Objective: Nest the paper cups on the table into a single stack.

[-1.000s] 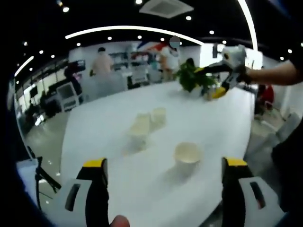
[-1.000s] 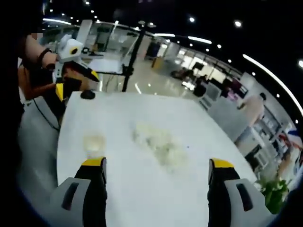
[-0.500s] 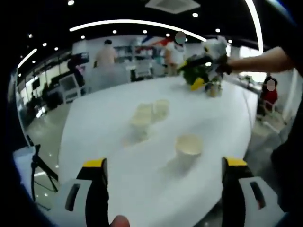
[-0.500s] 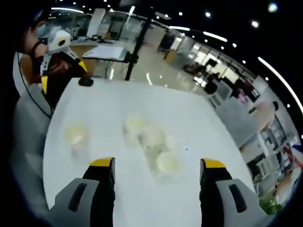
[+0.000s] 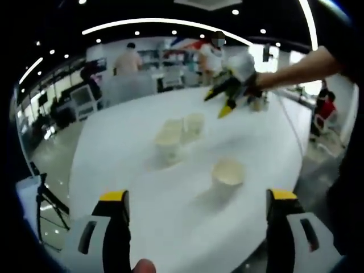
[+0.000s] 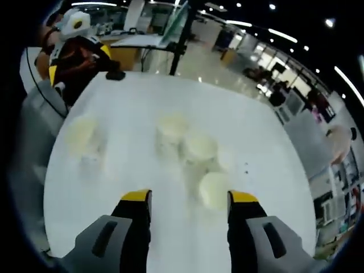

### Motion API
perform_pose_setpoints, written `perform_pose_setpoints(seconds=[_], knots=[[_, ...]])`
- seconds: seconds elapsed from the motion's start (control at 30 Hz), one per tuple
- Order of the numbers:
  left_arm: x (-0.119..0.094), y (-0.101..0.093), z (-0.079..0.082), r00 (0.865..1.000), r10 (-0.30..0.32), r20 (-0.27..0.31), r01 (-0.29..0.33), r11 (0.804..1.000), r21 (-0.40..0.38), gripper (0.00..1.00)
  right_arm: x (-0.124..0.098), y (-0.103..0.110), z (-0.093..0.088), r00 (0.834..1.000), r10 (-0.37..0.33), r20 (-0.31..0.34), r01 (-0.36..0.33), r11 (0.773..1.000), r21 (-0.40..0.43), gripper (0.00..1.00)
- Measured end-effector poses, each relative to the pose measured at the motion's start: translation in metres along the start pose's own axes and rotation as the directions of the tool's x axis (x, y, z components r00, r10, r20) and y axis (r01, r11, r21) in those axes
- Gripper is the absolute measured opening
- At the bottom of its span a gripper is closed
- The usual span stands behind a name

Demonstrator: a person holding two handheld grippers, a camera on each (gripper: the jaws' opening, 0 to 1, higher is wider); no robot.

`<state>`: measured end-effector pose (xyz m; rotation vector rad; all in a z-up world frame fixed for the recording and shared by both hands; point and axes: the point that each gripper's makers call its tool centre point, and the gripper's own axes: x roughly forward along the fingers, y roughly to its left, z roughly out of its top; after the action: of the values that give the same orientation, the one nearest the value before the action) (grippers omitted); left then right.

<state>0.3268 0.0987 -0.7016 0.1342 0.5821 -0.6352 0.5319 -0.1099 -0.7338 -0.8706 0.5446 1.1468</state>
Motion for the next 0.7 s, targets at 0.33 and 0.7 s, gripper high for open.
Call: perform_pose_setpoints(seconds=[0.33, 0.7], knots=[[-0.001, -0.001, -0.011, 0.999, 0.019, -0.028, -0.019, 1.0, -0.024, 0.99, 0.027, -0.01, -0.017, 0.998, 0.035, -0.051, -0.036, 0.999, -0.015, 0.34], [-0.011, 0.002, -0.02, 0.997, 0.065, -0.036, -0.067, 0.996, -0.061, 0.99, 0.054, -0.016, -0.037, 0.991, 0.087, -0.102, -0.091, 0.995, -0.028, 0.16]])
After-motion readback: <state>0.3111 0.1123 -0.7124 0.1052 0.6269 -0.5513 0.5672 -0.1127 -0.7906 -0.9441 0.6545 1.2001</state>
